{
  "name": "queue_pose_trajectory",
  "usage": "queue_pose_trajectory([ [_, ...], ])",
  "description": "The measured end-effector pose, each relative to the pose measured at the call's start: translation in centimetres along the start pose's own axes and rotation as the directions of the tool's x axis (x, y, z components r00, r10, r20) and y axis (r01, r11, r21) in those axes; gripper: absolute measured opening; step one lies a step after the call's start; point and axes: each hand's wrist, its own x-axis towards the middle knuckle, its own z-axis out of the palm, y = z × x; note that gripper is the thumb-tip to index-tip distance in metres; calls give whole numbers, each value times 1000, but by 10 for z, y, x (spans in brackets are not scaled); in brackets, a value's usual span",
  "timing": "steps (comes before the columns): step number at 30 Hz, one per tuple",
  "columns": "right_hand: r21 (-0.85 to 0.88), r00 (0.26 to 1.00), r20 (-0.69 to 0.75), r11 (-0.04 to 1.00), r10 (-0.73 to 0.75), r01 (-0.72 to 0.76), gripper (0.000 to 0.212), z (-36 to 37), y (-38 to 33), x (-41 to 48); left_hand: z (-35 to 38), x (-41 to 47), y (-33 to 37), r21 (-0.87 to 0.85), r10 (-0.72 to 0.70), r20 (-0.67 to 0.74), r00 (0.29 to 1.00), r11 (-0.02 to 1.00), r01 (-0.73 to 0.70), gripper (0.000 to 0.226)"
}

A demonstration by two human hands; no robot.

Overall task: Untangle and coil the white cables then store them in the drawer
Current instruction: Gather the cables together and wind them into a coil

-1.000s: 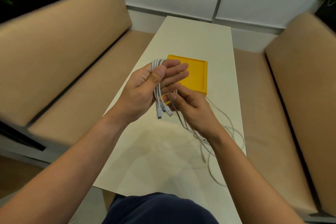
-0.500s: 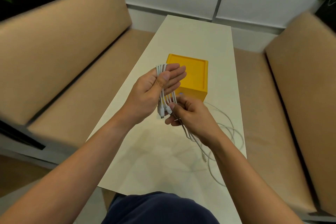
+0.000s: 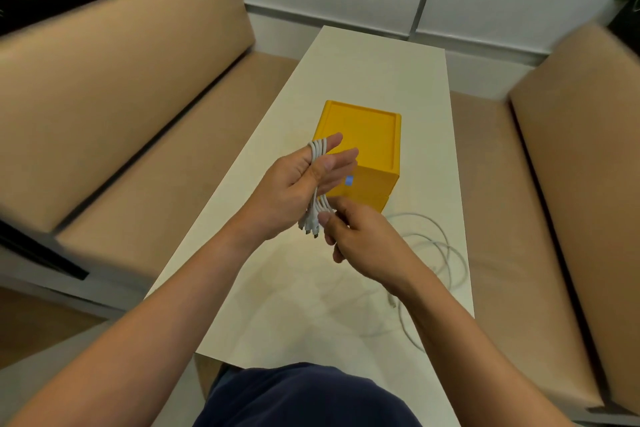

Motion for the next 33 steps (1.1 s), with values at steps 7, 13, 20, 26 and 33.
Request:
queue_pose_trajectory([
  [7,-234,995,1,968,97,-94,16,1,7,-15,-7,-8,-4,240,39,8,999,970,-40,31],
  [13,-558,997,-47,830,-63,26,25,-2,-6,-29,-14,-9,1,422,9,55,998,906,-31,39],
  [20,-860,994,-84,509,-74,-35,24,-14,-29,-27,-7,-3,4,751,12,137,991,651,-111,50],
  [26,-705,990,123,708,65,41,22,-48,-45,-19,-3,-1,10,773,-20,191,981,619,-138,43],
  [33,-824,988,133,546,-77,153,19,-65,-47,-18,-2,-2,11,684,-129,243,961,726,-76,22],
])
